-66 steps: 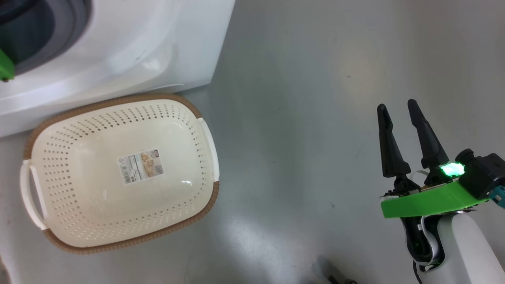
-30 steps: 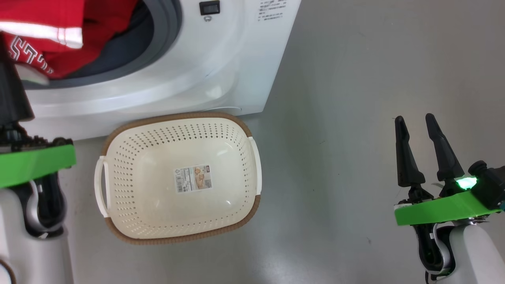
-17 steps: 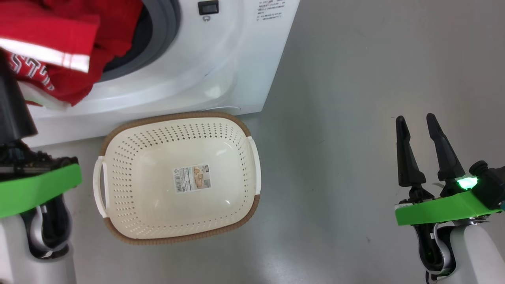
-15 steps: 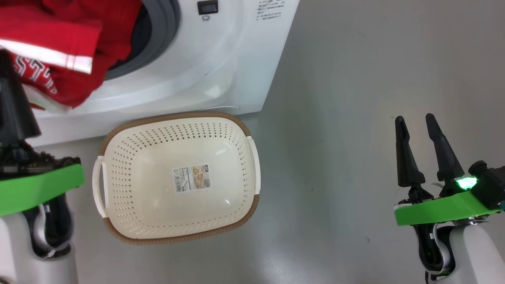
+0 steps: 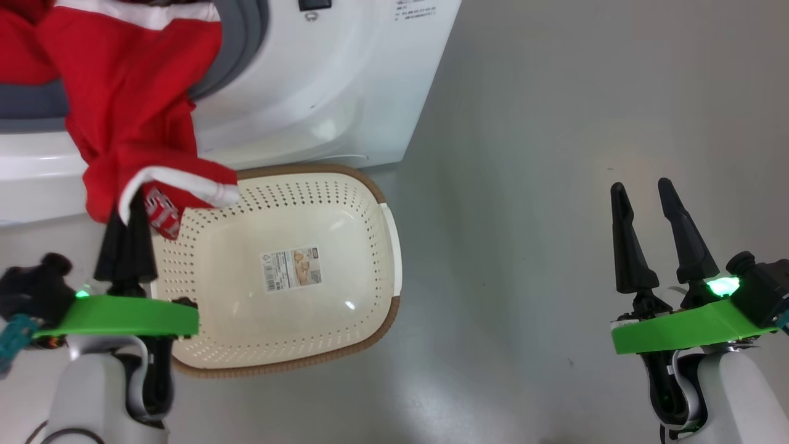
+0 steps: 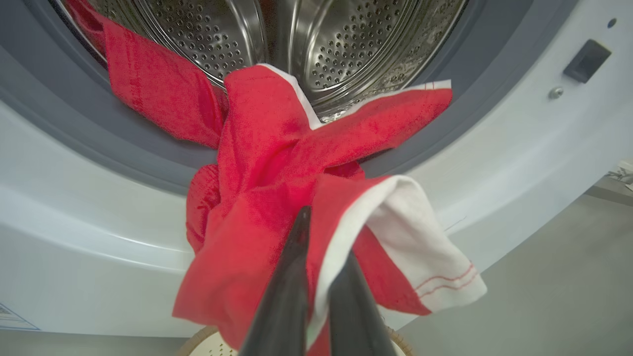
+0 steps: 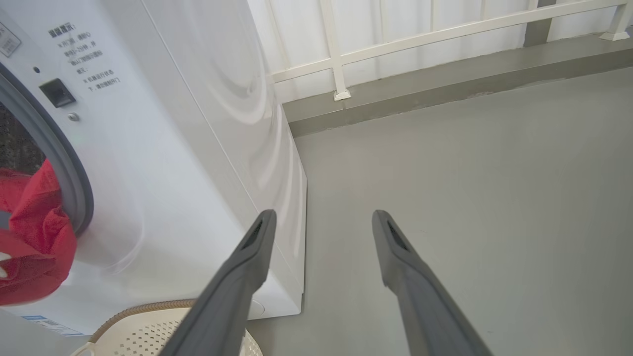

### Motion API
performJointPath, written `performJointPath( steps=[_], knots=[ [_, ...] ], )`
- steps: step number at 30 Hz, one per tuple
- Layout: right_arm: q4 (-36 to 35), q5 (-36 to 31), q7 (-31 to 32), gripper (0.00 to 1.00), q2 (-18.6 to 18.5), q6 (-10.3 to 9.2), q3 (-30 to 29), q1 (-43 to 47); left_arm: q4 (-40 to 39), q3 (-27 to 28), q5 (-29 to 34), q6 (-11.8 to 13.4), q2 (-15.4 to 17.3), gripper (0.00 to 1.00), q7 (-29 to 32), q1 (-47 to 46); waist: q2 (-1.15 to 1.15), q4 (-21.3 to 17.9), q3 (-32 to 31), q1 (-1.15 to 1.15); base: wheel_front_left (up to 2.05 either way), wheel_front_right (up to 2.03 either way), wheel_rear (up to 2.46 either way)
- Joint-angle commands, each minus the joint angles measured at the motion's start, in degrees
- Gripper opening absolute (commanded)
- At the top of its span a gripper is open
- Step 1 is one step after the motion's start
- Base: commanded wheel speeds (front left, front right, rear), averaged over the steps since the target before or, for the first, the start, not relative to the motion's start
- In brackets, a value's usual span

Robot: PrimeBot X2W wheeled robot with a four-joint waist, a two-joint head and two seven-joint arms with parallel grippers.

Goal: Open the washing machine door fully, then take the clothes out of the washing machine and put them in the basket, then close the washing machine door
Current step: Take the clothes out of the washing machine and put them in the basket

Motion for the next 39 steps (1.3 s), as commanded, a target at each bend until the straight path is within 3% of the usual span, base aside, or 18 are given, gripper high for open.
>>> performJointPath(
  steps=[1,12,23,32,33,35,36,39],
  knots=[
    [-1.5,0.4,-0.4,1.00,-0.5,0.43,1.5,0.2,0.7,0.8,0.7,-0.3,1.9,0.00,-0.2,0.3,0.00,-0.2,0.7,0.00,0.00,0.00,0.00],
    [-2.0,1.3,-0.4,1.00,-0.5,0.43,2.1,-1.3,13.5,-1.8,2.8,-0.3,3.7,0.00,-0.2,-5.3,0.00,-1.1,5.1,0.00,0.00,0.00,0.00],
    [-2.7,1.9,-0.4,1.00,-0.5,0.43,2.3,-3.8,23.7,-3.5,4.9,-0.3,5.2,0.15,-0.2,-13.2,0.00,-1.7,10.3,0.00,0.00,0.00,0.00],
    [-2.9,1.9,-0.4,1.00,-0.5,0.43,2.3,-5.1,28.7,-4.0,5.7,-0.3,5.5,0.47,-0.2,-17.9,0.00,-2.0,12.3,0.00,0.00,0.00,0.00],
    [-2.9,1.9,-0.4,1.00,-0.5,0.43,2.2,-5.1,28.7,-4.1,5.7,-0.3,5.5,0.70,-0.2,-18.0,0.00,-2.0,12.3,0.00,0.00,0.00,0.00],
    [-2.9,1.7,-0.4,1.00,-0.5,0.43,1.9,-5.1,28.6,-4.3,5.5,-0.3,5.4,0.93,-0.2,-18.2,0.00,-1.8,12.2,0.00,0.00,0.00,0.00],
    [-2.9,1.6,-0.4,1.00,-0.5,0.43,1.8,-5.1,28.4,-4.4,5.4,-0.3,5.4,1.00,-0.2,-18.1,0.00,-1.7,12.2,0.00,0.00,0.00,0.00],
    [-2.7,1.4,-0.4,1.00,-0.5,0.43,1.6,-5.1,27.8,-4.6,4.9,-0.3,5.2,1.00,-0.2,-17.8,0.00,-1.3,11.8,0.00,0.00,0.00,0.00]
  ],
)
